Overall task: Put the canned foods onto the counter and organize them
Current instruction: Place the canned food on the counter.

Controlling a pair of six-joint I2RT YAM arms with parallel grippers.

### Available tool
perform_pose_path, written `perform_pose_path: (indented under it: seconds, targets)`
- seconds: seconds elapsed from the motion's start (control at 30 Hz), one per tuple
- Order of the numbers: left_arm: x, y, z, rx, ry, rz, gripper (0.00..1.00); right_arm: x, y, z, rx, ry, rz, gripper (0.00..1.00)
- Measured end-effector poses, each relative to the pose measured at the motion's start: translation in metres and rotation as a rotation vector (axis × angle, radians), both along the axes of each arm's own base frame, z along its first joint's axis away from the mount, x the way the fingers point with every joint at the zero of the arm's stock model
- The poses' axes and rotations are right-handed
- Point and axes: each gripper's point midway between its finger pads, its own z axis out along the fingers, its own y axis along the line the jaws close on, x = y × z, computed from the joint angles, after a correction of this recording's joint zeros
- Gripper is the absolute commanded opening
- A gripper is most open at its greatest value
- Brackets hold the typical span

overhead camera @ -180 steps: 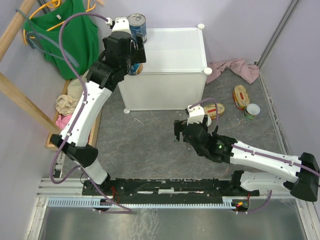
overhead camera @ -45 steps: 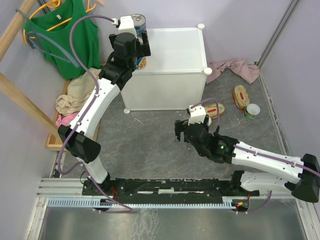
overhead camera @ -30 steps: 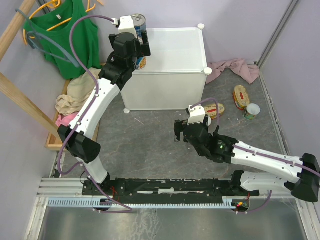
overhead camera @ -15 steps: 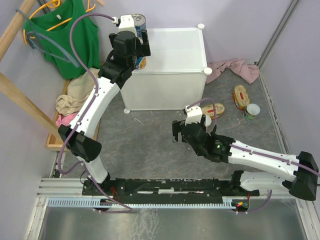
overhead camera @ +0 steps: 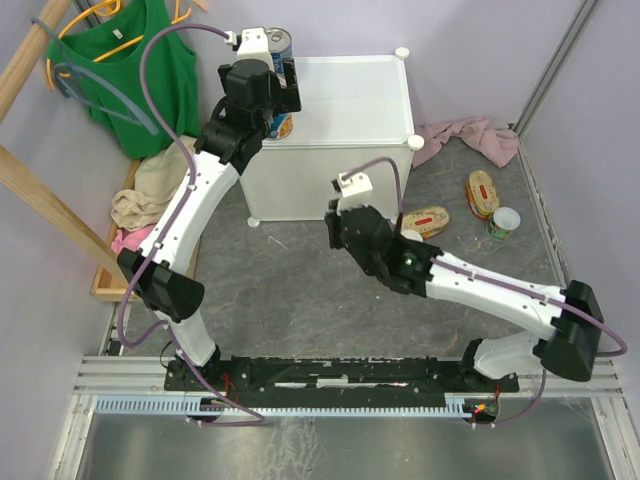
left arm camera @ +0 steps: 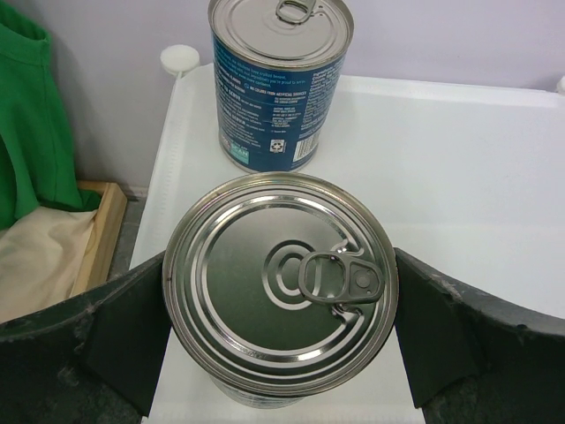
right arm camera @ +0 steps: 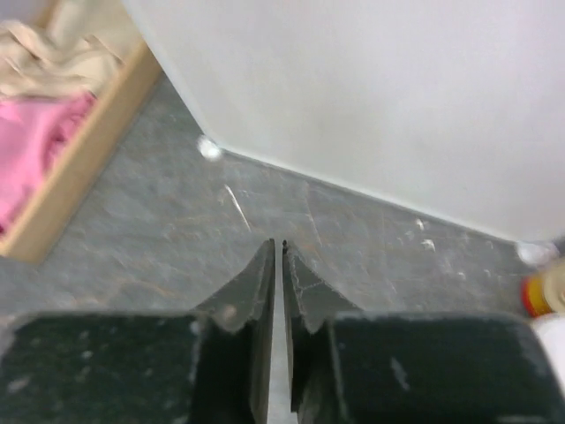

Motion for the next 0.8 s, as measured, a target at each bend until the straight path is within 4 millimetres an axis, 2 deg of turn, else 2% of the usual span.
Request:
perform_pose_path:
  seconds: [0.07, 0.17, 0.3, 0.43, 0.63, 0.8]
  targets:
    - [0.0, 0.0, 0.0, -0.001, 0.003, -0.005, 0.99, 0.014, 0.016, 0.016, 0.029, -0.024, 0.025, 0.01]
    - [0.0, -0.001, 0.0, -0.002, 0.006, -0.018, 0.99, 0.035, 0.043, 0.037, 0.085, -0.058, 0.078, 0.01]
    - [0.0, -0.001, 0.0, -0.005, 0.009, -0.029, 0.99, 0.054, 0.074, 0.045, 0.125, -0.087, 0.16, 0.0]
    - [0.001, 0.0, -0.001, -0.009, 0.012, -0.037, 0.99, 0.061, 0.097, 0.049, 0.161, -0.11, 0.236, 0.01]
    - [0.002, 0.0, -0.001, -0.02, 0.015, -0.059, 0.99, 0.069, 0.115, 0.067, 0.224, -0.181, 0.321, 0.01]
    - [0.001, -0.001, -0.001, -0.025, 0.023, -0.07, 0.99, 0.076, 0.119, 0.089, 0.264, -0.269, 0.351, 0.01]
